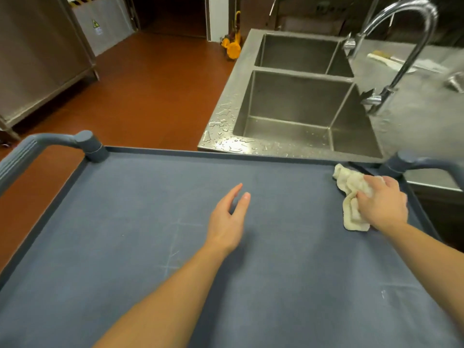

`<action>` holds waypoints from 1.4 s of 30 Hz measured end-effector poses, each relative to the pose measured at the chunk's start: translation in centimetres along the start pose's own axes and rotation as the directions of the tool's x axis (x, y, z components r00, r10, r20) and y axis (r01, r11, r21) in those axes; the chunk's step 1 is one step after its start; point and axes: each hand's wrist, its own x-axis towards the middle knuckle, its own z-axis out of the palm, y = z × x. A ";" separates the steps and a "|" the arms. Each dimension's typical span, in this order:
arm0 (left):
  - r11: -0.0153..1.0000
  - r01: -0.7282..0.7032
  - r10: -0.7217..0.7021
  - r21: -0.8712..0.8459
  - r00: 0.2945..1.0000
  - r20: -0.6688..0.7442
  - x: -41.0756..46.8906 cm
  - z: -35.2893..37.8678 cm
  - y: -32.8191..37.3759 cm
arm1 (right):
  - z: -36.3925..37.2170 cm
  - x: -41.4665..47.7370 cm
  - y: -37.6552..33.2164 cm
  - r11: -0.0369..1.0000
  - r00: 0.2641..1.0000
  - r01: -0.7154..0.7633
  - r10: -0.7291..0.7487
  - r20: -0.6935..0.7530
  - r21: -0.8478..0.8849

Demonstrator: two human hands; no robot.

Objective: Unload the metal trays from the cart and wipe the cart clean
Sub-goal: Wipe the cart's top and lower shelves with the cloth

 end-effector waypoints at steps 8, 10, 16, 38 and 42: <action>1.000 -0.022 0.022 0.010 1.000 0.008 -1.1 -2.0 -0.1 | 3.1 -2.7 -6.7 0.983 0.995 0.086 -0.094 0.041 0.161; 1.000 -0.015 0.015 0.012 1.000 -0.013 -1.7 -4.6 -0.4 | 4.8 -4.7 -11.7 0.961 0.973 0.184 -0.208 0.100 0.205; 0.999 0.009 -0.003 0.042 0.993 -0.119 -3.0 -16.6 -1.8 | 10.0 -12.2 -27.2 0.907 0.913 0.336 -0.379 0.147 0.253; 0.999 0.036 -0.023 0.030 0.932 -0.361 -6.9 -31.5 -5.0 | 14.5 -35.8 -42.3 0.678 0.647 0.662 -0.732 0.213 0.318; 0.999 0.023 -0.014 0.027 0.951 -0.309 -9.9 -26.5 -5.1 | 12.3 -33.7 -34.7 0.707 0.676 0.640 -0.704 0.215 0.301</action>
